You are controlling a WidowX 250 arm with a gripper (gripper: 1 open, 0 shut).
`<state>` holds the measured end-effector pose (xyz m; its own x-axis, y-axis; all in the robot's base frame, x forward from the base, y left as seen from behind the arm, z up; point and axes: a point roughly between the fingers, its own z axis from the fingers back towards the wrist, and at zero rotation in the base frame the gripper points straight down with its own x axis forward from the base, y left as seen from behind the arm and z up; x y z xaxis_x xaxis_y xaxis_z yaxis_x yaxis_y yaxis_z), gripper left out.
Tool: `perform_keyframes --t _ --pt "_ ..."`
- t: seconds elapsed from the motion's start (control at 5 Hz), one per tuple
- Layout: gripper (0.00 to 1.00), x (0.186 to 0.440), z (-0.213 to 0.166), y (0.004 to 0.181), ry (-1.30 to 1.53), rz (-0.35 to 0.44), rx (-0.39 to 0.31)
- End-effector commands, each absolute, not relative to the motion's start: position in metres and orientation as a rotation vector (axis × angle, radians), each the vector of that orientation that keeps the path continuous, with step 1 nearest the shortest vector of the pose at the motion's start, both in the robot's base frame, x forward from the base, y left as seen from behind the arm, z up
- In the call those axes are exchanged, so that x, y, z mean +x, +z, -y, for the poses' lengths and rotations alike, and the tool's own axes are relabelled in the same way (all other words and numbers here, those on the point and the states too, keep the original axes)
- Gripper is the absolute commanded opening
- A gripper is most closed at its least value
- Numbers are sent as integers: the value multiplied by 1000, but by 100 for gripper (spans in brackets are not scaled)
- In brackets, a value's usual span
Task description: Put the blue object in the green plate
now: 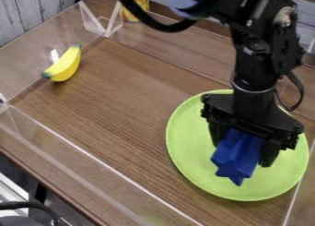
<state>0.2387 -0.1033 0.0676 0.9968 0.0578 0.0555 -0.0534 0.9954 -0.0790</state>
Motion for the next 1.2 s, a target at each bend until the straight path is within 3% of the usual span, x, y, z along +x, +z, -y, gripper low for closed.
perform_keyframes --t 0.0,1.0 --pt "100 245 100 78 62 83 -77" --pt "100 251 90 92 66 66 -46"
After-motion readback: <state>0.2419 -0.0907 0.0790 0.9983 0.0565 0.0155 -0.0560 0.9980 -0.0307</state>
